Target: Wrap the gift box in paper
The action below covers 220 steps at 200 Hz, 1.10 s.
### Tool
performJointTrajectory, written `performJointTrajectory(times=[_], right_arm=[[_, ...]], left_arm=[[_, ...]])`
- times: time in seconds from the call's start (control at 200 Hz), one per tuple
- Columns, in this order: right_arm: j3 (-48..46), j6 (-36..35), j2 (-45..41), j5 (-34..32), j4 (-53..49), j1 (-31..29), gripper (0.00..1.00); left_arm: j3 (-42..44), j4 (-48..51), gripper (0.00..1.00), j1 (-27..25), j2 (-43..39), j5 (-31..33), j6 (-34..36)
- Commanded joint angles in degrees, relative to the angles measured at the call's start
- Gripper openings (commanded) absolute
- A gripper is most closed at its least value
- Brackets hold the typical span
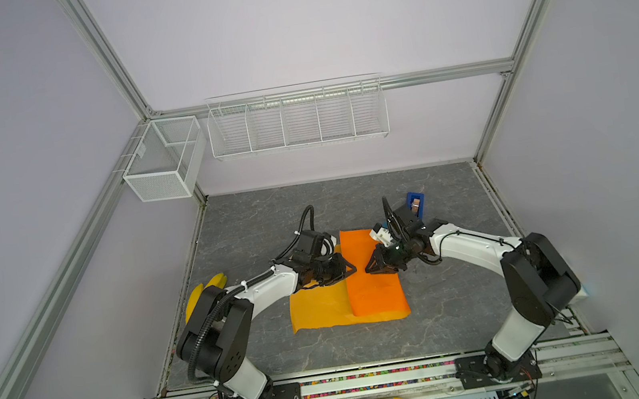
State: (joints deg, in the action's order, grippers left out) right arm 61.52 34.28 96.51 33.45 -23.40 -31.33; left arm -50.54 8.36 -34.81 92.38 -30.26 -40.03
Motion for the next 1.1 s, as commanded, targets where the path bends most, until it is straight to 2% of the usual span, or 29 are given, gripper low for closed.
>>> performJointTrajectory(times=[0.0, 0.155, 0.305, 0.42, 0.55, 0.69, 0.795, 0.895, 1.095], right_arm=[[-2.01, -0.53, 1.05, -2.60, -1.72, 0.17, 0.24], [-2.10, -0.83, 1.05, -2.98, -2.09, 0.22, 0.24], [-1.82, -0.94, 1.15, -2.89, -2.20, 0.27, 0.24], [-1.84, -0.97, 0.96, -3.00, -2.46, 0.25, 0.24], [-2.01, -0.89, 0.78, -2.72, -2.28, 0.22, 0.24], [-1.71, -1.08, 0.96, -2.69, -2.57, 0.30, 0.24], [-1.88, -0.77, 0.62, -2.94, -2.27, 0.24, 0.24], [-2.00, -0.82, 0.52, -2.93, -2.35, 0.22, 0.24], [-2.10, -0.93, -0.07, -2.98, -2.73, 0.22, 0.24]], left_arm=[[-0.83, 7.08, 0.24, 1.37, -2.94, 3.94, 2.19], [-0.77, 10.71, 0.29, 4.47, -7.67, 4.31, 4.24], [-1.33, 14.32, 0.33, 4.67, -8.83, 3.60, 5.84], [-0.16, 19.52, 0.36, 4.85, -11.83, 9.18, 6.39], [2.07, 11.36, 0.44, 4.92, -13.65, 2.29, 3.82], [2.03, 3.47, 0.51, 3.73, -8.96, -2.71, -0.13], [1.54, -1.88, 0.52, 1.45, -5.33, -3.81, -2.38], [-0.27, -1.83, 0.51, -0.62, -1.42, -2.47, -2.51], [0.12, 0.09, 0.41, -1.58, 1.00, 0.67, -2.34]])
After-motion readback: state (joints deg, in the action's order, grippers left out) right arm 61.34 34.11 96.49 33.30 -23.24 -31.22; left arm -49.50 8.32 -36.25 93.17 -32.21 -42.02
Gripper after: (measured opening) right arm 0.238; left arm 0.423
